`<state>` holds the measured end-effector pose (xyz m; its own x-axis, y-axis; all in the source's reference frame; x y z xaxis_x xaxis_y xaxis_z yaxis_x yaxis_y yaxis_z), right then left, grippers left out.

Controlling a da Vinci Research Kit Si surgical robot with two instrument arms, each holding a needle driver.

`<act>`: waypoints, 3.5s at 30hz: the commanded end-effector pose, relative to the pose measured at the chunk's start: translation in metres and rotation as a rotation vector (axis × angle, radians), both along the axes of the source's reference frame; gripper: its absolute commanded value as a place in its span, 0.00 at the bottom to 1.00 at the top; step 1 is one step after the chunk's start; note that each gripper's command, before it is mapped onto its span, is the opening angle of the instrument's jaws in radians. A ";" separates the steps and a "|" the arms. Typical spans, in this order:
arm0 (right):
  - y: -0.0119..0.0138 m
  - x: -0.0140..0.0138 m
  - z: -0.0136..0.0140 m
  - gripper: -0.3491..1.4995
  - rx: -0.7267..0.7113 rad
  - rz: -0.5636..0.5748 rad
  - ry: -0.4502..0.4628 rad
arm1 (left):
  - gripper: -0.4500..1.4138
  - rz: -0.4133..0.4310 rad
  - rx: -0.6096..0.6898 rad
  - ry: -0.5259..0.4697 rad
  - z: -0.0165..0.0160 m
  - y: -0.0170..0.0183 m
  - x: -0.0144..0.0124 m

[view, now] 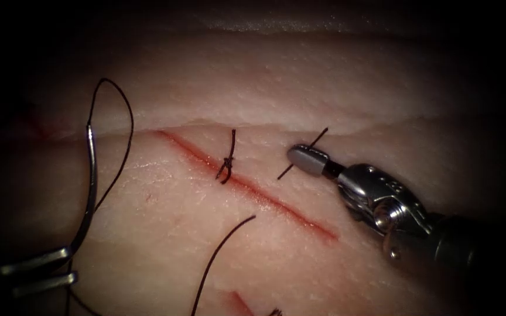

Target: Wound Closure

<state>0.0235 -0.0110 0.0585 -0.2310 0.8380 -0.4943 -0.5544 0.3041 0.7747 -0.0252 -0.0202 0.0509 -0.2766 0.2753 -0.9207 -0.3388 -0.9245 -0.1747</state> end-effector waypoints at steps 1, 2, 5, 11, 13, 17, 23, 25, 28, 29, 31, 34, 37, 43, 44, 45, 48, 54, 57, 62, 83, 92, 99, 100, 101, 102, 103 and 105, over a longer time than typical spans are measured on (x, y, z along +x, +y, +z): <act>0.0004 0.0010 0.0002 0.00 -0.041 0.000 0.004 | 0.00 0.001 0.000 -0.001 0.0006 -0.0002 -0.0006; 0.0005 0.0010 0.0000 0.00 -0.061 0.003 0.006 | 0.00 0.000 0.000 -0.001 0.0006 -0.0002 -0.0006; 0.0010 0.0012 -0.0009 0.00 -0.112 -0.007 0.000 | 0.00 0.001 0.000 -0.002 0.0006 -0.0002 -0.0005; 0.0021 0.0014 -0.0045 0.00 -0.215 -0.063 -0.061 | 0.00 0.003 -0.001 -0.004 0.0009 0.0001 -0.0003; 0.0025 0.0014 -0.0059 0.00 -0.250 -0.068 -0.076 | 0.00 0.004 -0.001 -0.005 0.0011 0.0001 -0.0002; 0.0027 0.0016 -0.0077 0.00 -0.293 -0.085 -0.104 | 0.00 0.009 -0.002 -0.009 0.0014 0.0003 0.0001; 0.0022 0.0016 -0.0074 0.18 -0.304 -0.091 -0.106 | 0.00 0.011 -0.002 -0.008 0.0020 0.0008 0.0009; 0.0021 0.0016 -0.0070 0.66 -0.293 -0.092 -0.094 | 0.00 0.011 -0.003 -0.005 0.0025 0.0011 0.0013; 0.0020 0.0011 -0.0067 0.74 -0.289 -0.082 -0.077 | 0.00 0.004 -0.008 0.012 0.0038 0.0017 0.0025; 0.0019 0.0008 -0.0068 0.70 -0.289 -0.085 -0.075 | 0.00 -0.002 -0.004 0.017 0.0043 0.0018 0.0029; 0.0019 0.0005 -0.0069 0.69 -0.289 -0.086 -0.071 | 0.00 -0.013 -0.004 0.034 0.0055 0.0023 0.0039; 0.0020 0.0004 -0.0071 0.73 -0.289 -0.085 -0.068 | 0.00 -0.031 -0.002 0.058 0.0072 0.0029 0.0053; 0.0019 0.0004 -0.0072 0.79 -0.288 -0.085 -0.068 | 0.17 -0.066 0.026 0.075 0.0087 0.0032 0.0064; 0.0012 -0.0004 -0.0078 0.84 -0.289 -0.096 -0.056 | 0.72 -0.176 0.158 0.076 0.0103 0.0036 0.0080; 0.0010 -0.0006 -0.0079 0.84 -0.290 -0.096 -0.053 | 0.82 -0.192 0.162 0.089 0.0103 0.0036 0.0082; 0.0007 -0.0011 -0.0081 0.85 -0.290 -0.094 -0.053 | 0.87 -0.203 0.162 0.100 0.0104 0.0037 0.0082; 0.0001 -0.0023 -0.0087 0.85 -0.292 -0.084 -0.051 | 0.99 -0.203 0.172 0.114 0.0101 0.0040 0.0083; -0.0012 -0.0047 -0.0096 0.85 -0.294 -0.073 -0.053 | 0.99 -0.213 0.201 0.117 0.0082 0.0045 0.0083; -0.0019 -0.0056 -0.0098 0.84 -0.294 -0.072 -0.059 | 0.99 -0.224 0.174 0.157 0.0063 0.0051 0.0088; -0.0025 -0.0064 -0.0101 0.83 -0.296 -0.072 -0.058 | 0.99 -0.257 0.113 0.201 0.0027 0.0067 0.0105; -0.0036 -0.0065 -0.0124 0.86 -0.456 -0.206 -0.204 | 0.87 0.018 -0.071 0.285 -0.0042 0.0033 -0.0010; -0.0036 -0.0064 -0.0130 0.93 -0.532 -0.281 -0.276 | 0.71 0.319 -0.324 0.082 0.0021 0.0019 -0.0061; -0.0039 -0.0060 -0.0131 0.96 -0.548 -0.304 -0.245 | 0.62 0.430 -0.493 0.071 0.0072 0.0032 -0.0079; -0.0039 -0.0060 -0.0131 0.96 -0.551 -0.304 -0.239 | 0.57 0.457 -0.508 0.068 0.0077 0.0033 -0.0079; -0.0040 -0.0059 -0.0132 0.96 -0.559 -0.300 -0.239 | 0.51 0.478 -0.518 0.070 0.0082 0.0033 -0.0080; -0.0041 -0.0058 -0.0132 0.96 -0.563 -0.299 -0.233 | 0.44 0.534 -0.549 0.064 0.0096 0.0032 -0.0084; -0.0041 -0.0058 -0.0132 0.96 -0.563 -0.299 -0.233 | 0.44 0.534 -0.549 0.064 0.0096 0.0032 -0.0084; -0.0043 -0.0057 -0.0131 0.96 -0.565 -0.299 -0.233 | 0.43 0.549 -0.563 0.048 0.0104 0.0027 -0.0087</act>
